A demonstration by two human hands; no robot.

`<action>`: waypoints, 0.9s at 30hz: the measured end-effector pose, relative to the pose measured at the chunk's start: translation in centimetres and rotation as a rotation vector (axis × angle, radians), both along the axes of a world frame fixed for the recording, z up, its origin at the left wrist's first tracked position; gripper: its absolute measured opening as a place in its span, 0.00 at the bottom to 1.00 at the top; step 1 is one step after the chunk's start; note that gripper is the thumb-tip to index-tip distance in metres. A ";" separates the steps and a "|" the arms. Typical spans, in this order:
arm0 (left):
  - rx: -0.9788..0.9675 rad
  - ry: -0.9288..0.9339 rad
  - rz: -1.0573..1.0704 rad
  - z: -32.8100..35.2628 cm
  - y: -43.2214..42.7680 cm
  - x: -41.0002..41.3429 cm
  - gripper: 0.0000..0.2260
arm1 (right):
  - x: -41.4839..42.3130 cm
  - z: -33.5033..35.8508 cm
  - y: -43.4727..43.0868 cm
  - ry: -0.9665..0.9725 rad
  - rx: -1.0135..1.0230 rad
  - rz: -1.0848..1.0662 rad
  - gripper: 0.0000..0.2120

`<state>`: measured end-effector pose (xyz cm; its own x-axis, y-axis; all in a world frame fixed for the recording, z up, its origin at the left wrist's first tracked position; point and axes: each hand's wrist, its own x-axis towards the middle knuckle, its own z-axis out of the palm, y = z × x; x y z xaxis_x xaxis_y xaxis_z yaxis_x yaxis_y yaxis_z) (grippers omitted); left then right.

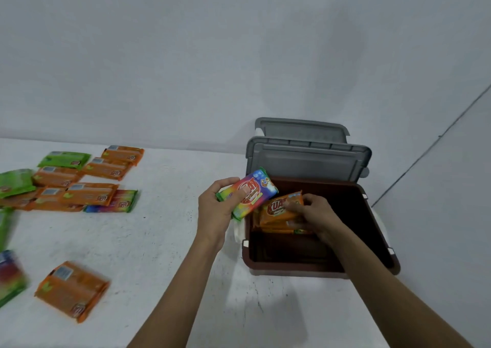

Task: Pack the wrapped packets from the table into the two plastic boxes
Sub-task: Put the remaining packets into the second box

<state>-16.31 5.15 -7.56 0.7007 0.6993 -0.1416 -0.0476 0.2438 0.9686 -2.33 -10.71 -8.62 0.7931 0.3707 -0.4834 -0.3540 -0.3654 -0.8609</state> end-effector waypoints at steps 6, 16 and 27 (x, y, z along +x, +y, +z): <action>-0.006 0.044 0.032 -1.2 -0.4 0.3 0.11 | 1.0 -1.4 0.9 -0.119 -0.222 0.133 0.20; 0.015 0.066 0.035 -1.6 -0.3 0.6 0.12 | 1.2 -3.0 2.0 -0.537 -0.679 0.276 0.25; 0.054 0.095 0.004 -1.3 -0.2 0.7 0.13 | -0.1 0.7 0.2 -0.708 -0.248 0.200 0.16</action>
